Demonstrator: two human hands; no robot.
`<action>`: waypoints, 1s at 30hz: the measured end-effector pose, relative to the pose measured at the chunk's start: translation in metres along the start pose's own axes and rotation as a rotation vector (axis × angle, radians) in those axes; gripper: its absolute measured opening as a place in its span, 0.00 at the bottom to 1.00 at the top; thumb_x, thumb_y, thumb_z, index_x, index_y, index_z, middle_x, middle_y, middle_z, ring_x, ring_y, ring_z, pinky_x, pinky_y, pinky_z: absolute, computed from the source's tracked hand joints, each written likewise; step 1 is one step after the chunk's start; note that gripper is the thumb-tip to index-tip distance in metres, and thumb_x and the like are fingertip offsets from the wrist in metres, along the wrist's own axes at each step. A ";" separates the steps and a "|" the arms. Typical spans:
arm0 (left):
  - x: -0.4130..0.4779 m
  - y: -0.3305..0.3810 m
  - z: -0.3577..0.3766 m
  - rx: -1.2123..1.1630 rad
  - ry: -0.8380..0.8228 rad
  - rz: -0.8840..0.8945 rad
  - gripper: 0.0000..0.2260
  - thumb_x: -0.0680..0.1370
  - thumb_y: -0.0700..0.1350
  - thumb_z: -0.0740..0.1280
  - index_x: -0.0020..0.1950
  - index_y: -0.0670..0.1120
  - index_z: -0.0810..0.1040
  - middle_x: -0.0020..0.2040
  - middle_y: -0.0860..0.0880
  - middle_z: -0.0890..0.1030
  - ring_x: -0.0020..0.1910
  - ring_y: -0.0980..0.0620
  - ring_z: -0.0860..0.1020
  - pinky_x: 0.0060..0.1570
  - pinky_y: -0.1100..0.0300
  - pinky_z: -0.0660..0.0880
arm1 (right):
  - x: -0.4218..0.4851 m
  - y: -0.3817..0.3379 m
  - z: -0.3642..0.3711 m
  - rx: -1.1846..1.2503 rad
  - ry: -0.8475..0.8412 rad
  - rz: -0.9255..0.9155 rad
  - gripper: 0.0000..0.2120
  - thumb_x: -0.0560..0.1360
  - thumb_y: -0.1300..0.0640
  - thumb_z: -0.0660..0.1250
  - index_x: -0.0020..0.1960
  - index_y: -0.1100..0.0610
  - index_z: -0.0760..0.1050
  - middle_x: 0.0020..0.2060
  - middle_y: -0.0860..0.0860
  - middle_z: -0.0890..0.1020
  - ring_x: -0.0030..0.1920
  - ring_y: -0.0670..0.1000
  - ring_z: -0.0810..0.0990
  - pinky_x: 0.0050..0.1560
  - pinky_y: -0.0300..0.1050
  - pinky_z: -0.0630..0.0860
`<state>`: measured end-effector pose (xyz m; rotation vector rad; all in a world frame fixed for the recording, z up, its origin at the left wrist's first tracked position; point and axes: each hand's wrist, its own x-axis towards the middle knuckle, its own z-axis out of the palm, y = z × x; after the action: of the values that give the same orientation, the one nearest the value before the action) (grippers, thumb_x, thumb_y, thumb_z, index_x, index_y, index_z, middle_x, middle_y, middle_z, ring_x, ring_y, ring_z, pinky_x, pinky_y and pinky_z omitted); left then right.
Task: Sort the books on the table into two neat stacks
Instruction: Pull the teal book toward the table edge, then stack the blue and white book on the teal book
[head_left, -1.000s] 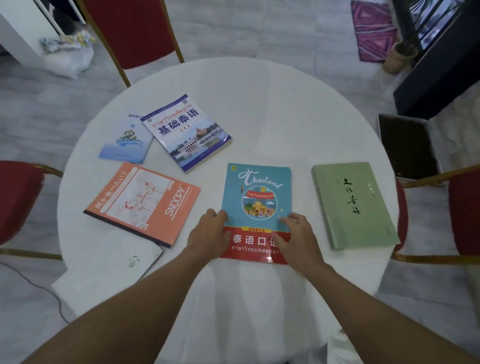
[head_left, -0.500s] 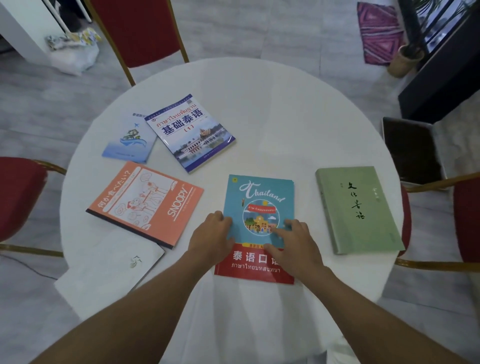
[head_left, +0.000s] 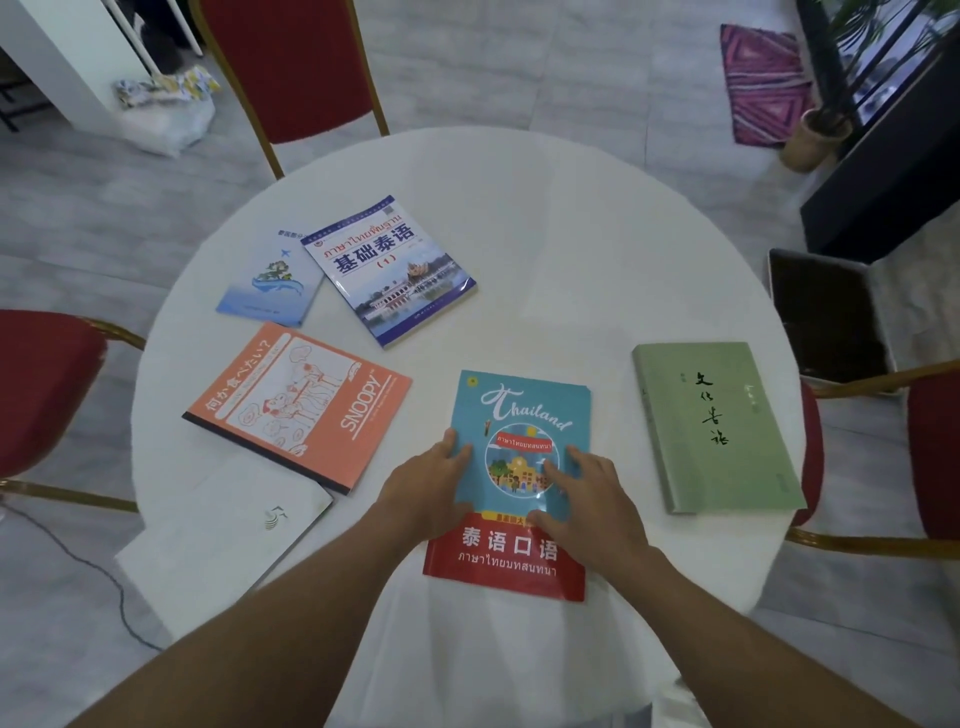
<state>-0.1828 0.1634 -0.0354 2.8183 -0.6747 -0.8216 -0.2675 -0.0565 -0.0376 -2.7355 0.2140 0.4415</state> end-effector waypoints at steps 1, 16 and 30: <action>-0.001 0.000 0.000 0.025 0.004 0.008 0.33 0.76 0.57 0.66 0.78 0.50 0.59 0.81 0.47 0.55 0.63 0.47 0.77 0.57 0.52 0.79 | -0.003 -0.001 0.000 -0.009 0.004 -0.004 0.34 0.72 0.35 0.67 0.75 0.44 0.65 0.75 0.49 0.63 0.74 0.50 0.58 0.66 0.48 0.71; 0.044 -0.035 -0.057 -0.242 0.147 -0.099 0.29 0.79 0.53 0.66 0.77 0.47 0.63 0.74 0.47 0.69 0.71 0.46 0.70 0.66 0.50 0.70 | 0.066 -0.023 -0.036 0.155 0.076 -0.002 0.29 0.74 0.42 0.69 0.72 0.53 0.71 0.67 0.49 0.72 0.68 0.50 0.68 0.68 0.47 0.68; 0.153 -0.113 -0.120 -0.754 0.351 -0.634 0.31 0.75 0.53 0.71 0.71 0.41 0.63 0.66 0.41 0.64 0.62 0.40 0.73 0.57 0.44 0.78 | 0.219 -0.083 -0.023 0.017 -0.059 0.052 0.44 0.75 0.29 0.52 0.81 0.52 0.41 0.80 0.55 0.40 0.79 0.56 0.38 0.77 0.58 0.39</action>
<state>0.0393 0.1949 -0.0352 2.3320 0.5130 -0.4650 -0.0382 -0.0077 -0.0625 -2.7013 0.2727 0.5320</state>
